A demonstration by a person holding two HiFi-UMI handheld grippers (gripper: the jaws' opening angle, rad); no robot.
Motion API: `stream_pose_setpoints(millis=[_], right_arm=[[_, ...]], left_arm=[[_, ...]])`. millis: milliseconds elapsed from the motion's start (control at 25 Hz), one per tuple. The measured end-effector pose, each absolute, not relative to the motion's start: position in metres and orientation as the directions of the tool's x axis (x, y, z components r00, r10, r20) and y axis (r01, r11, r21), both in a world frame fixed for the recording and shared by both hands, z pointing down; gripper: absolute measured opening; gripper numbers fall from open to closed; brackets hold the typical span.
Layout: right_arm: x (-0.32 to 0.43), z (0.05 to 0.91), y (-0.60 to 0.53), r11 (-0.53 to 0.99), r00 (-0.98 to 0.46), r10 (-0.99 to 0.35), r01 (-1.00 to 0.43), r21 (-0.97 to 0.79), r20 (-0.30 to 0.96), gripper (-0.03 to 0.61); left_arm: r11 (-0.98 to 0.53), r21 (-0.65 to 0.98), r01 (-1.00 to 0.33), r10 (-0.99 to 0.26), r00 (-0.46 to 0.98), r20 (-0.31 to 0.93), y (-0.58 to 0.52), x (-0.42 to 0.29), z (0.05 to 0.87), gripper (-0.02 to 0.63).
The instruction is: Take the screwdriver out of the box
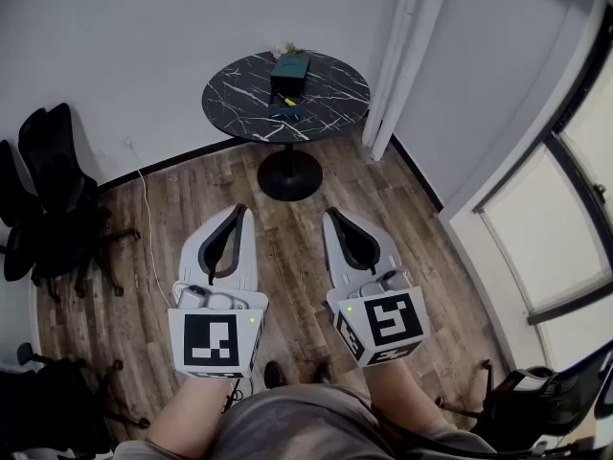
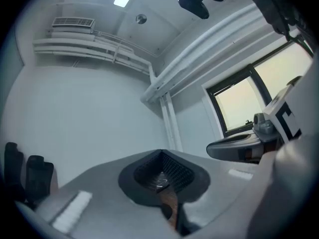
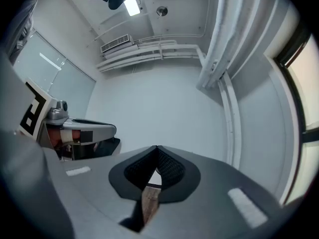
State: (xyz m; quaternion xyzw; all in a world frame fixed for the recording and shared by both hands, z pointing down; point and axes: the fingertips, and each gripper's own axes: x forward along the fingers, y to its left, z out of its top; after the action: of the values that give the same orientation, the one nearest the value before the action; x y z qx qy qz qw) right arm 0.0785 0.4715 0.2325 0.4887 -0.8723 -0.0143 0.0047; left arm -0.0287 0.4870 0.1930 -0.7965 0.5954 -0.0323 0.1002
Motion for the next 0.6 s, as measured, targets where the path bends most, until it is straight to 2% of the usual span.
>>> stream_pose_setpoints(millis=[600], right_arm=[[0.119,0.242,0.463,0.543,-0.543,-0.840,-0.840,0.006,0.009,0.023]], left_arm=[[-0.255,-0.185,-0.949,-0.963,0.266,-0.033,0.481,0.012,0.203,0.000]])
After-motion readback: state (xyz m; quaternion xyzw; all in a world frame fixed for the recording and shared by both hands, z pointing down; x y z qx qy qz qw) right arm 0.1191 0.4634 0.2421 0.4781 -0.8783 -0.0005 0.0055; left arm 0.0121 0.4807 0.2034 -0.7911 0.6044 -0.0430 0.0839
